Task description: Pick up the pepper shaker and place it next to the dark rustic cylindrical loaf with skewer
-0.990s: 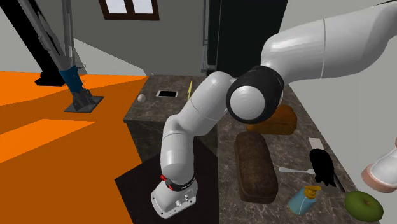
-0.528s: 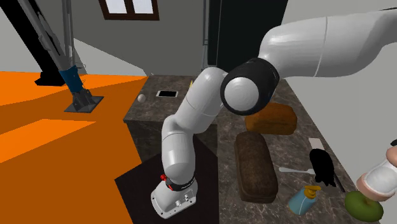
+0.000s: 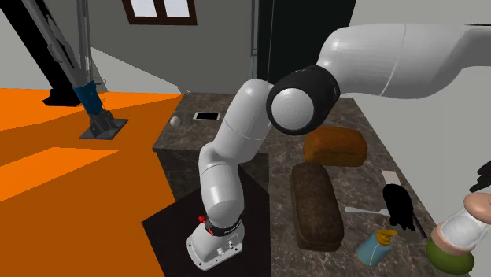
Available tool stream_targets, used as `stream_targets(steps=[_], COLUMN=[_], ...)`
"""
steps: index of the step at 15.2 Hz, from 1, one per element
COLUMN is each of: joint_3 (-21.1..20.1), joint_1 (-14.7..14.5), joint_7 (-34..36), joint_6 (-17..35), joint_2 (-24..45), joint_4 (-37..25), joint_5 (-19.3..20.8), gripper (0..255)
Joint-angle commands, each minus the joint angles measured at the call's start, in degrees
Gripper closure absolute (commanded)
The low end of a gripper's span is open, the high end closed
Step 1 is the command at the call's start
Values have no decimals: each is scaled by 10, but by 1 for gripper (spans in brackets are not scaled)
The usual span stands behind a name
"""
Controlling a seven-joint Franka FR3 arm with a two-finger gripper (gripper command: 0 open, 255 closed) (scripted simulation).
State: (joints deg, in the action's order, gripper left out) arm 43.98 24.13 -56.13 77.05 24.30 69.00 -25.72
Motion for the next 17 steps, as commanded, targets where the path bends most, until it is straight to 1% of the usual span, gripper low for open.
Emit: stream_targets(steps=[1, 9, 17], joint_3=[1, 3, 1], joint_1=[-10, -33, -45], joint_7=[-3, -14, -26], joint_6=[21, 89, 149], joint_2=[-8, -20, -21], joint_4=[29, 109, 173], joint_5=[6, 14, 13], gripper=[255, 255, 255])
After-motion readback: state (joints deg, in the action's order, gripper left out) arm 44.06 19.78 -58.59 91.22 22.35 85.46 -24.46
